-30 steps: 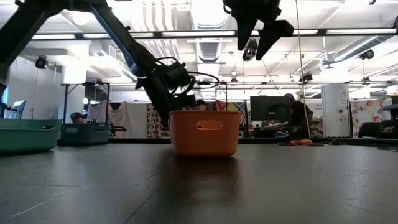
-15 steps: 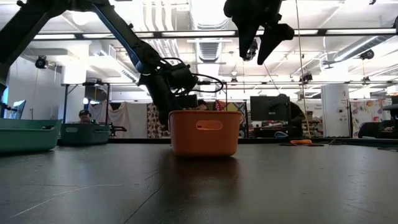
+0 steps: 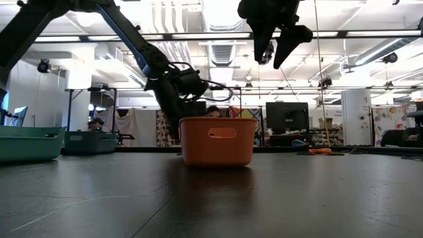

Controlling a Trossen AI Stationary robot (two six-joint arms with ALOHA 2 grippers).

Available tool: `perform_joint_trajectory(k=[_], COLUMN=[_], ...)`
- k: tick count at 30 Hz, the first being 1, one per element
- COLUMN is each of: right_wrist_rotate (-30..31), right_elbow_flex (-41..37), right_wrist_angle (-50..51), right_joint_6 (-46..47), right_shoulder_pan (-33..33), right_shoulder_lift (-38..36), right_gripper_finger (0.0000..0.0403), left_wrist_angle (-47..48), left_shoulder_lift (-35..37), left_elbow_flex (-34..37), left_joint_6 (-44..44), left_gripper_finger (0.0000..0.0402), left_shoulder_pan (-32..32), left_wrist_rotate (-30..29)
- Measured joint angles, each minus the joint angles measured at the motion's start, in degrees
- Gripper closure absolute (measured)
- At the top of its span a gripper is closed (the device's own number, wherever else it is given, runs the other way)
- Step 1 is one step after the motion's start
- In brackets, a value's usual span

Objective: Sort rubber bands into baskets
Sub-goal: Put the purple rubber band into the sky blue bin

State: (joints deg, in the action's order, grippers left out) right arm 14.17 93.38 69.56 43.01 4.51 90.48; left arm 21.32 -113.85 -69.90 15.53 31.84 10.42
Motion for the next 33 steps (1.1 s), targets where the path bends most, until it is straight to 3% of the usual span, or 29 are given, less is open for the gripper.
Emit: perform_joint_trajectory(k=[9, 21, 28, 33], right_wrist_rotate=[0.86, 1.03, 1.03, 1.01], right_elbow_flex=[0.0, 0.0, 0.0, 0.01], right_wrist_angle=[0.04, 0.04, 0.02, 0.0], right_joint_6=[-0.14, -2.11, -2.76, -3.29], right_shoulder_pan=[-0.5, -0.5, -0.5, -0.5], right_shoulder_lift=[0.01, 0.02, 0.02, 0.02], right_gripper_finger=[0.0108, 0.0108, 0.0108, 0.0108], left_wrist_angle=[5.59, 5.72, 11.15, 20.94], left_shoulder_lift=[4.17, 13.19, 21.91, 28.8], left_elbow_flex=[1.04, 10.05, 12.64, 10.14], left_joint_6=[-4.06, -4.67, -5.94, -7.89], left_gripper_finger=[0.0401, 0.0401, 0.0401, 0.0401], left_shoulder_pan=[8.23, 11.63, 15.89, 22.37], left_wrist_rotate=[-0.68, -1.19, -10.41, -21.53])
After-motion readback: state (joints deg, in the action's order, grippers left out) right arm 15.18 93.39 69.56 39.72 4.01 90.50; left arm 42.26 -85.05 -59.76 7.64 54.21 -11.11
